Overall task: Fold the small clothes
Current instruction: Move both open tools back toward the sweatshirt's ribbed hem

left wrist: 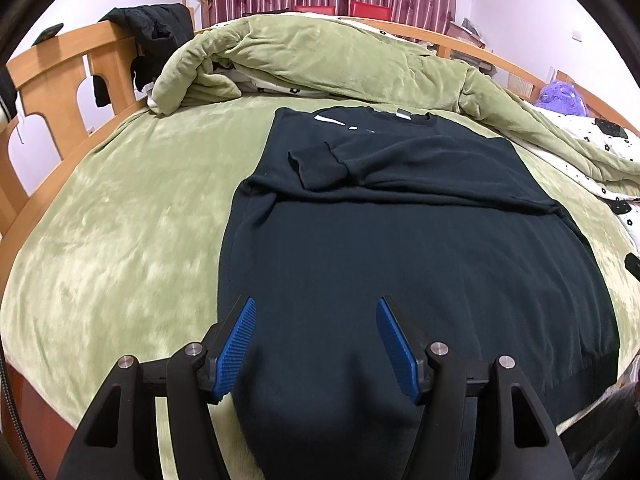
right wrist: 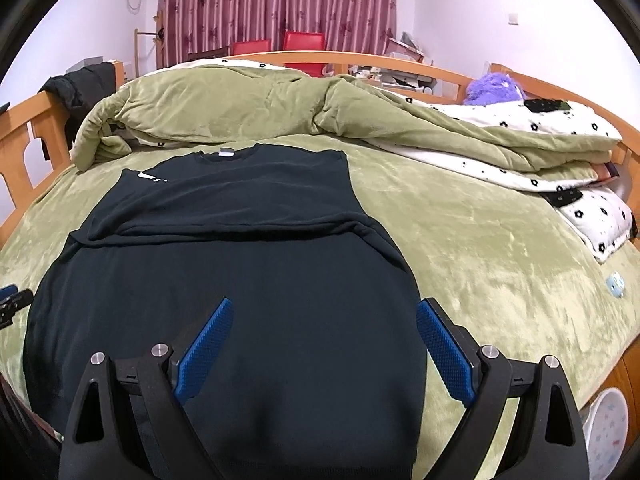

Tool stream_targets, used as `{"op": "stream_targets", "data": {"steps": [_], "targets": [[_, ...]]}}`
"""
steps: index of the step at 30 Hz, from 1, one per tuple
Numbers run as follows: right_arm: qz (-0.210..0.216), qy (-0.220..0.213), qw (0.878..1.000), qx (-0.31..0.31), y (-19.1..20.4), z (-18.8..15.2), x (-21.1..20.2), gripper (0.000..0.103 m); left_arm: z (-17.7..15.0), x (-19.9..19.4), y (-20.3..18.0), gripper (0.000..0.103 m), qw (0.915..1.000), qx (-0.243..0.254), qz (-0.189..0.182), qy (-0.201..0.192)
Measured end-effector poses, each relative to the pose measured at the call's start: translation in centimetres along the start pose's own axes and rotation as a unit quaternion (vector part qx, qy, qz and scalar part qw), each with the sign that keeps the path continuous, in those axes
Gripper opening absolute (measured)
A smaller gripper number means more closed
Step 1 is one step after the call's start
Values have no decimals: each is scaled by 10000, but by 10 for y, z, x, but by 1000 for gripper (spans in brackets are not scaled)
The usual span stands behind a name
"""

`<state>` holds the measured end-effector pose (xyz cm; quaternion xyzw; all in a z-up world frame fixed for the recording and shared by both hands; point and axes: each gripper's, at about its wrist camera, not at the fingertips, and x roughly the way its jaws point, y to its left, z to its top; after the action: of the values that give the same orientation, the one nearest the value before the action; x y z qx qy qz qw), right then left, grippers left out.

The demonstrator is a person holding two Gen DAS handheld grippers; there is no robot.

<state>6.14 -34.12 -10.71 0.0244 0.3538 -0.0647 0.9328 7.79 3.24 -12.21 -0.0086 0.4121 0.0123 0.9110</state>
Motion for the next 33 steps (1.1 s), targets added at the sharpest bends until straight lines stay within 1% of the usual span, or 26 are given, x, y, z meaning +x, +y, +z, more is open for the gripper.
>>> {"op": "stream_targets", "data": {"steps": [6, 10, 15, 19, 25, 29, 33], "targets": [[190, 111, 9995, 216, -9, -9, -6, 91, -15, -11, 4, 61, 9999, -13, 101, -48], [151, 44, 9997, 193, -10, -14, -10, 91, -20, -17, 6, 61, 9998, 16, 157, -88], [130, 80, 9997, 200, -11, -20, -12, 90, -22, -22, 9, 61, 9997, 28, 205, -114], [155, 107, 9996, 201, -11, -21, -16, 89, -24, -26, 10, 64, 9996, 55, 232, -152], [190, 60, 9997, 172, -12, -23, -20, 89, -27, -28, 9, 67, 9988, 279, 317, -231], [198, 73, 9995, 223, -14, -25, -17, 89, -29, -27, 8, 68, 9977, 419, 457, -259], [261, 25, 9994, 238, -15, -27, -17, 89, -33, -27, 6, 71, 9948, 629, 668, -439]]}}
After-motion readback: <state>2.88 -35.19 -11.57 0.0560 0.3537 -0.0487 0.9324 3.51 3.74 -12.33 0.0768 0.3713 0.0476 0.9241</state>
